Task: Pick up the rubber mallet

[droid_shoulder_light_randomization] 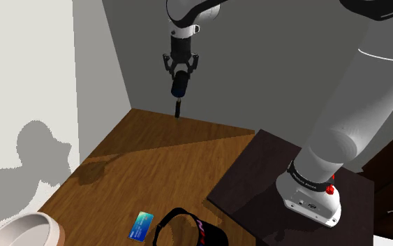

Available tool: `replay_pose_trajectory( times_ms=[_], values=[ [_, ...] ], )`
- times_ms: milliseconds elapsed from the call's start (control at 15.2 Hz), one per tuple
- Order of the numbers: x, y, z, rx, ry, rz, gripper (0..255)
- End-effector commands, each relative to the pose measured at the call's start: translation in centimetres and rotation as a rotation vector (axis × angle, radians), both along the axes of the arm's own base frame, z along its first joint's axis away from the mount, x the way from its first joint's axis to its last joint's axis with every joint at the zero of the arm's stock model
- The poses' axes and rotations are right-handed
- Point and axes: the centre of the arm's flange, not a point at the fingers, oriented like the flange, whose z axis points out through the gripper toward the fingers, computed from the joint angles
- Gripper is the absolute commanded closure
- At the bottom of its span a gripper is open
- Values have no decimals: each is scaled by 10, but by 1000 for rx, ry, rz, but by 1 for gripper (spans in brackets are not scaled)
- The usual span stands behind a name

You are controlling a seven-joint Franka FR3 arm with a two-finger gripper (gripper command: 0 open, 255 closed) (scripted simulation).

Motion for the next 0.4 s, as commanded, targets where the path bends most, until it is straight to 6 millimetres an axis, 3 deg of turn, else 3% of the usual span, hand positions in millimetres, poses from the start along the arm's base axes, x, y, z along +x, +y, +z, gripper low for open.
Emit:
replay_pose_trajectory(
  times_ms=[0,330],
  values=[
    [0,0,12,0,0,0,255],
    [0,0,28,0,0,0,255]
  ],
)
